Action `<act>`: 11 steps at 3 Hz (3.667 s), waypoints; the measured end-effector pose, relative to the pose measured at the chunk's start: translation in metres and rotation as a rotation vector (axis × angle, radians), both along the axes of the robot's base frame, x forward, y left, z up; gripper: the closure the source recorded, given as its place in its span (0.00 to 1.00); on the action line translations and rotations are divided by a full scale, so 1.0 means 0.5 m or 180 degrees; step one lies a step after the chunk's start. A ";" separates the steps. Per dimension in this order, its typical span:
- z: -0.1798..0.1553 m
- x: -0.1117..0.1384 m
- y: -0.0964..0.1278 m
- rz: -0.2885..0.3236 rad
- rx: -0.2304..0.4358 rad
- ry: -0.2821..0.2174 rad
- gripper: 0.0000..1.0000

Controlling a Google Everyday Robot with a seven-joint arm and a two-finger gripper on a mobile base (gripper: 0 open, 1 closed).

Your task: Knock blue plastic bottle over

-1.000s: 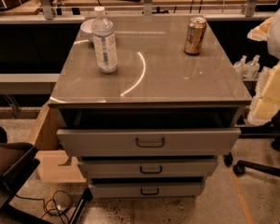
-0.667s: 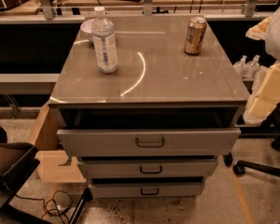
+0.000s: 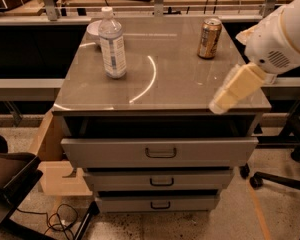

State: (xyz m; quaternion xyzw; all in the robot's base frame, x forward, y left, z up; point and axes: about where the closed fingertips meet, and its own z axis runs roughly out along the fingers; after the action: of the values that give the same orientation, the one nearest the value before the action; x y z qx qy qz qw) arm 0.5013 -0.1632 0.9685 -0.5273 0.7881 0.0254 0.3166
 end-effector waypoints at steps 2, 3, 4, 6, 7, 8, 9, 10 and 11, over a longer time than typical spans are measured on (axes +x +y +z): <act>0.031 0.162 0.128 -0.0238 0.0972 -0.0520 0.00; 0.068 0.194 0.132 -0.0326 0.1087 -0.0784 0.00; 0.068 0.194 0.132 -0.0326 0.1087 -0.0784 0.00; -0.031 0.243 0.272 -0.0174 0.1827 -0.0734 0.00; -0.080 0.289 0.357 -0.0076 0.2242 -0.0721 0.00; -0.108 0.324 0.408 -0.0015 0.2476 -0.0733 0.00; -0.122 0.354 0.443 0.0025 0.2583 -0.0755 0.00; -0.126 0.380 0.466 0.0044 0.2657 -0.0782 0.00; -0.120 0.402 0.481 0.0053 0.2713 -0.0834 0.00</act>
Offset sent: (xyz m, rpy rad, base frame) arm 0.1360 0.0910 0.0399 0.5242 -0.3369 -0.1551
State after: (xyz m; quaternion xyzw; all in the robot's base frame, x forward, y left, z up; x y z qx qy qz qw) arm 0.7021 0.0771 0.9087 -0.3547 0.6562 0.2835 0.6026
